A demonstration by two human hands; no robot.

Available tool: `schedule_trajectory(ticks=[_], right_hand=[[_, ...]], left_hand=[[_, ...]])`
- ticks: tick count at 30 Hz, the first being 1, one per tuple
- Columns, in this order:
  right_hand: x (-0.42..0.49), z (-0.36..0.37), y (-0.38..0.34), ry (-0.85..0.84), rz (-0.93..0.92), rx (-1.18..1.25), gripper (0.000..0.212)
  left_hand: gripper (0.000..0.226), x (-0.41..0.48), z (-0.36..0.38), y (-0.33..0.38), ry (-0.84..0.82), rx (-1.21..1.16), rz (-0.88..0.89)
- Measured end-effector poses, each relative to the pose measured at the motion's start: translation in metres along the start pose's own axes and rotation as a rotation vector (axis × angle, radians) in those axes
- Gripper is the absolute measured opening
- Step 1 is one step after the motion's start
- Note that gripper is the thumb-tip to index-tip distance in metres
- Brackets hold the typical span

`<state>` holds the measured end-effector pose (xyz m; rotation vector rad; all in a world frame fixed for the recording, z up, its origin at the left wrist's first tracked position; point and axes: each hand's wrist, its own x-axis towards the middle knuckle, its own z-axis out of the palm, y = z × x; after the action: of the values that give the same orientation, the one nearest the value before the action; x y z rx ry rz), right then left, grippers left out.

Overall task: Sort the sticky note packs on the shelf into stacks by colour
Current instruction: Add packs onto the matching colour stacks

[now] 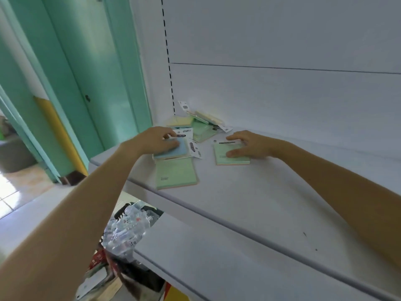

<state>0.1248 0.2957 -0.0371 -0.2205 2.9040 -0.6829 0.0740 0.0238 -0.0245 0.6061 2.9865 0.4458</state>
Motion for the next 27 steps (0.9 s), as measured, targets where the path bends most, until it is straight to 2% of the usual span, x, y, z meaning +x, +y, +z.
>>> schedule_trajectory(ticks=[5,12,17,22,24,27], right_hand=[[0.001,0.004,-0.004,0.115,0.065,-0.049,0.067],[-0.013,0.012,-0.021,0.146,0.303,-0.009,0.069],[-0.030,0.024,-0.032,0.350,0.326,0.259,0.060],[-0.053,0.043,-0.044,0.654,0.390,0.457,0.050],[-0.065,0.047,-0.043,0.719,0.444,0.556,0.043],[-0.086,0.046,-0.040,0.774,0.513,0.660,0.044]], left_hand=[[0.041,0.021,-0.010,-0.003,-0.069,0.031,0.105],[0.038,0.038,-0.011,0.003,-0.150,-0.037,0.186],[0.026,0.038,-0.015,0.002,-0.061,-0.341,0.287],[0.038,0.035,-0.007,0.006,-0.030,-0.694,0.317],[0.044,0.035,-0.002,0.011,-0.013,-0.755,0.286],[0.048,0.033,0.004,0.024,-0.010,-0.797,0.281]])
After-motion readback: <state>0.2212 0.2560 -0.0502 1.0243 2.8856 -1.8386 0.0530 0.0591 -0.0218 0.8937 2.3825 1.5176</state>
